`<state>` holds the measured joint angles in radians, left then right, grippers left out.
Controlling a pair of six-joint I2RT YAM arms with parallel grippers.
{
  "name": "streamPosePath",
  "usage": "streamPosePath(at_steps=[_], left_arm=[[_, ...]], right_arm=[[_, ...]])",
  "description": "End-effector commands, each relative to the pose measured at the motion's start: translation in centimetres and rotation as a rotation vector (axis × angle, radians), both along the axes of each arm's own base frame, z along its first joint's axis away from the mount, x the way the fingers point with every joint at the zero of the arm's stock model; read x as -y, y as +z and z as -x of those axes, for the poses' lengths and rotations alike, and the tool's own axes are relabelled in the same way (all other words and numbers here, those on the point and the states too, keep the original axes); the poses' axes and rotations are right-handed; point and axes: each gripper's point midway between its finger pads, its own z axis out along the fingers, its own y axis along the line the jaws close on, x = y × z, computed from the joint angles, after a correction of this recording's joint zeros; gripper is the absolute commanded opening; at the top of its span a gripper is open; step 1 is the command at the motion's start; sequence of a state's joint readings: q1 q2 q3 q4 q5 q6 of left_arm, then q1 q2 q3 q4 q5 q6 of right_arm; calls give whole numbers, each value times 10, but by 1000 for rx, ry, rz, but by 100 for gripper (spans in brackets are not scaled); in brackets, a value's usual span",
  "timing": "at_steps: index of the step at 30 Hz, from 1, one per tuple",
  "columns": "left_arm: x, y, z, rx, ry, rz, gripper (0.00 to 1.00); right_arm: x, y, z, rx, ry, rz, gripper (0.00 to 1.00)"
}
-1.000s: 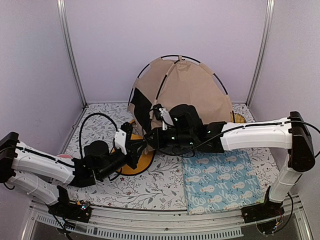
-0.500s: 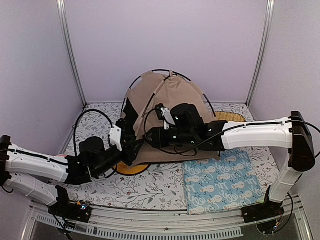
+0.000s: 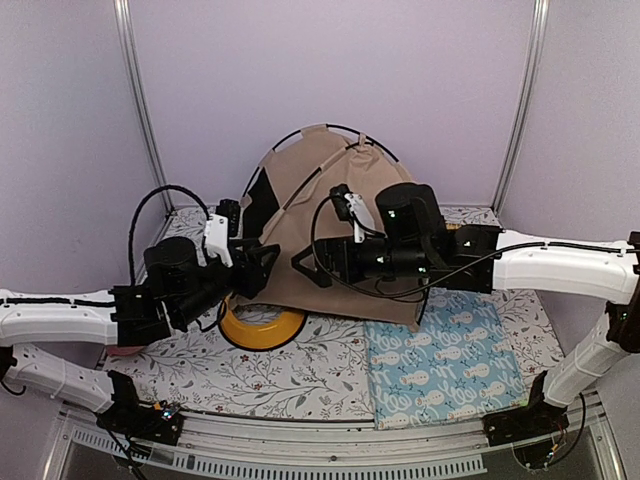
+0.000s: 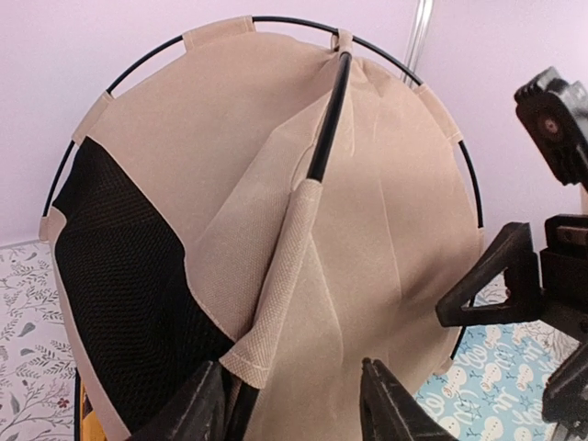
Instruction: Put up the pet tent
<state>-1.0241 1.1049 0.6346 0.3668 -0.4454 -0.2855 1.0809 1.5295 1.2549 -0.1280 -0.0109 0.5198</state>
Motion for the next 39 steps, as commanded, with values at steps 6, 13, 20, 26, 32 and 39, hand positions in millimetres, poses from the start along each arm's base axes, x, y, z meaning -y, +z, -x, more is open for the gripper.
streamPosePath(at_steps=[6,13,20,26,32,39], left_arm=[[-22,27,-1,-44,13,64,65],[-42,20,-1,-110,22,77,71],[-44,-3,3,-213,-29,35,65],[-53,-11,10,-245,-27,26,62],[-56,-20,12,-277,-24,14,60],[-58,-20,12,-286,-14,5,60]], right_arm=[[19,56,7,86,63,-12,99],[41,93,-4,162,74,-10,99],[86,121,-36,259,-75,47,99],[133,100,-91,236,-186,126,99],[127,78,-126,225,-123,170,99],[98,68,-153,236,-38,206,92]])
